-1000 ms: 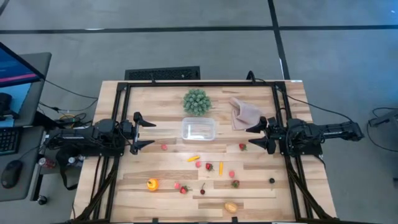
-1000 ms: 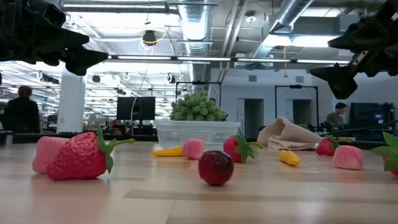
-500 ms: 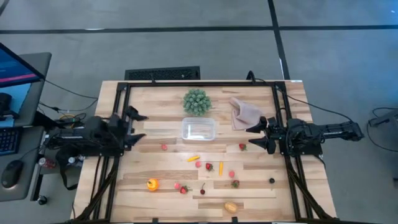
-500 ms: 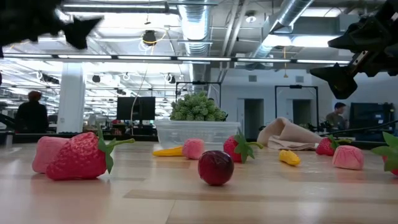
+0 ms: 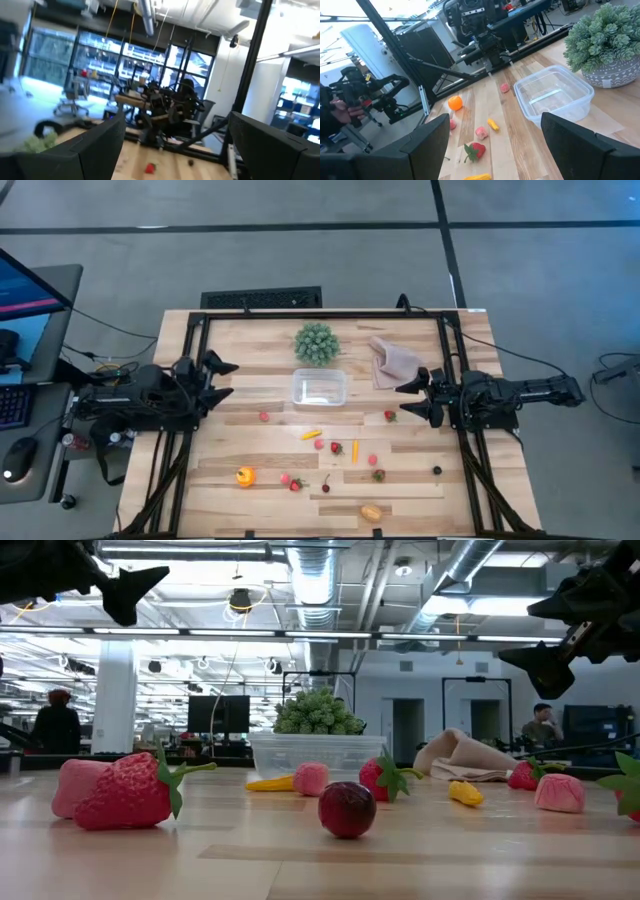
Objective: Pick and placing Produce into tupperware
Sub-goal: Put the red strawberry into the transparent container
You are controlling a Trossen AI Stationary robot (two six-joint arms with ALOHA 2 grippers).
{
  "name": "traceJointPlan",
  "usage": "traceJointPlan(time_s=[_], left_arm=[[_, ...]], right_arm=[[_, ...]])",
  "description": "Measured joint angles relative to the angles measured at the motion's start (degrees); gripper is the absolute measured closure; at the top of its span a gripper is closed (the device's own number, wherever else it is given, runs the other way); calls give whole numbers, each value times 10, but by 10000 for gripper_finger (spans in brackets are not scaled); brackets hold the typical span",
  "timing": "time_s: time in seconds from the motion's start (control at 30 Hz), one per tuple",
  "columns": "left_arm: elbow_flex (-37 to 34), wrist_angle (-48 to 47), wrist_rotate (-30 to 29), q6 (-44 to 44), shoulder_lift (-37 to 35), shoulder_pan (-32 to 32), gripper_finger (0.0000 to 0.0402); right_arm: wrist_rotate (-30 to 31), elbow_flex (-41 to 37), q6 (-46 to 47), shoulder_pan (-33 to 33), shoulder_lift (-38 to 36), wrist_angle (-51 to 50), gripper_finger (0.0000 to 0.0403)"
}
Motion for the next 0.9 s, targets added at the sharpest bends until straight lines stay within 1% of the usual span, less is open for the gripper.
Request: traceJointPlan(time_s=[0.13, 0.2, 0.33, 0.4, 0.5, 0.57, 0.63, 0.7, 0.83, 0.9], left_arm=[[0, 7, 0, -60, 0, 0, 58], [0, 22, 0, -101, 0, 0, 58], [1, 62, -1, -160, 0, 0, 58], [1, 83, -1, -166, 0, 0, 58], [1, 103, -1, -160, 0, 0, 58], [2, 107, -1, -157, 0, 0, 58], [2, 105, -1, -157, 0, 0, 58], [2, 105, -1, -151, 0, 0, 58], [2, 105, -7, -145, 0, 0, 58], [2, 103, -7, -154, 0, 0, 58]], right_arm=[[2, 0, 0, -1, 0, 3, 97], [17, 0, 9, -4, 0, 28, 97], [45, 0, 148, -4, 0, 112, 97], [57, 0, 211, -4, 0, 148, 97], [61, 0, 264, -4, 0, 188, 97], [76, 0, 270, -4, 0, 198, 97], [115, 0, 273, -4, 0, 193, 97], [142, 0, 275, -4, 0, 186, 97], [149, 0, 270, -4, 0, 187, 97], [155, 0, 238, -6, 0, 182, 97]])
